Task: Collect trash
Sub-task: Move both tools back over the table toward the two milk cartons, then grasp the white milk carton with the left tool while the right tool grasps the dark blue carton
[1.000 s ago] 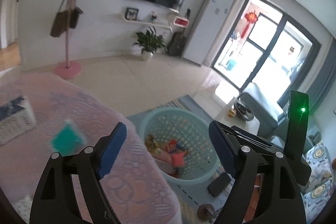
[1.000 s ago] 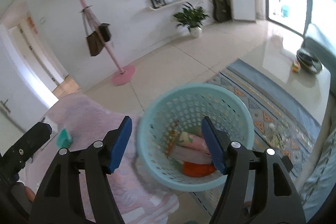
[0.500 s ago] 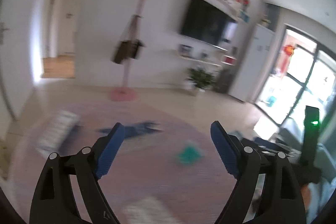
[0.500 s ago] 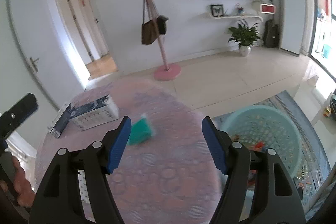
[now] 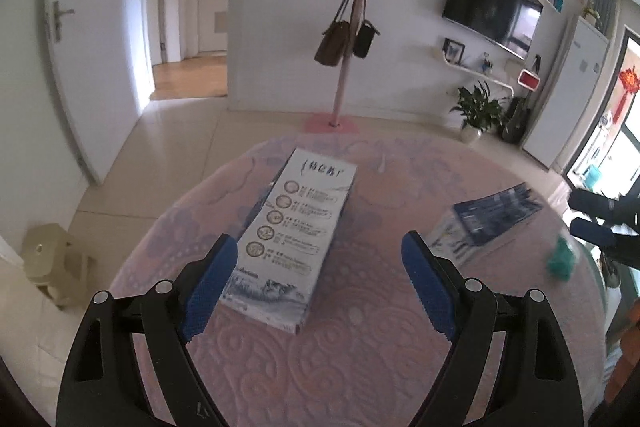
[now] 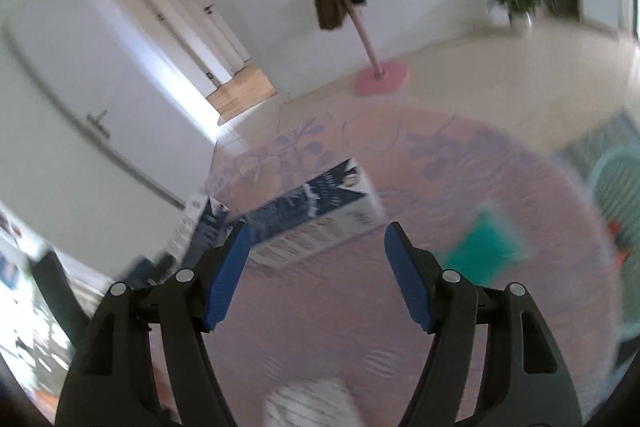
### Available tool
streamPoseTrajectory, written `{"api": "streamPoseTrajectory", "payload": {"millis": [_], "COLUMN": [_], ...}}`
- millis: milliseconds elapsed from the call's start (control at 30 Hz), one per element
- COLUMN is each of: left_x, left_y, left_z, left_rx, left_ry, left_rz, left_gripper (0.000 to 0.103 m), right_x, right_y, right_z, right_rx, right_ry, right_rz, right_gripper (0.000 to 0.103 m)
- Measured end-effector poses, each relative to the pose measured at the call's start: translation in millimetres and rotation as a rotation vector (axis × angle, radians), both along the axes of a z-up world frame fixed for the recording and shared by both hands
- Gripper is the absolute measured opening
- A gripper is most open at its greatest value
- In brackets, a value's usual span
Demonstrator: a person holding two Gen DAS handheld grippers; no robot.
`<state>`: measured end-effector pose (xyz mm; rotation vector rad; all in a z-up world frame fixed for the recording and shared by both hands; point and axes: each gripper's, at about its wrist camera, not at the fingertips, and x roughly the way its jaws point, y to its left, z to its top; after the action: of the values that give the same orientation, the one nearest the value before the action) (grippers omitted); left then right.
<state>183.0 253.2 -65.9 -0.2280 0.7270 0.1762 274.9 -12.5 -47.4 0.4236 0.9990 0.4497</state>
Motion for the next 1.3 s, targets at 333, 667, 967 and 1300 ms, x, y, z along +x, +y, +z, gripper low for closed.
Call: {"api": "streamPoseTrajectory", "payload": {"millis": [333, 667, 967, 1300], "left_x": [-5.3, 0.9, -3.3, 31.0], "left_y": [-2.4, 1.5, 4.9, 10.9], "left_z": [-12.2, -12.9, 4.5, -8.2], "left_rx": [0.030, 0.024, 0.019, 0.061], "left_ry": [-0.092, -0.076, -0.074, 0.125], "left_rz": [0.003, 0.019, 0.034, -0.030], "left_gripper": [0.083, 0.082, 0.080, 0.085], "right_x": [41.4, 25.4, -16.3, -39.7], "right_y": [39.2, 78.2, 66.8, 54.2], "right_z": [-48.5, -44.3, -23.6, -17.3], "right_rx": [0.055, -0.117, -0.185, -0.318], "right_ry": [0.227, 0.152, 0.042, -0.067], "right_rz": [-0.255, -0.047, 0.203, 0.313], "right_gripper": [0.072, 0.064, 0.032, 0.032]}}
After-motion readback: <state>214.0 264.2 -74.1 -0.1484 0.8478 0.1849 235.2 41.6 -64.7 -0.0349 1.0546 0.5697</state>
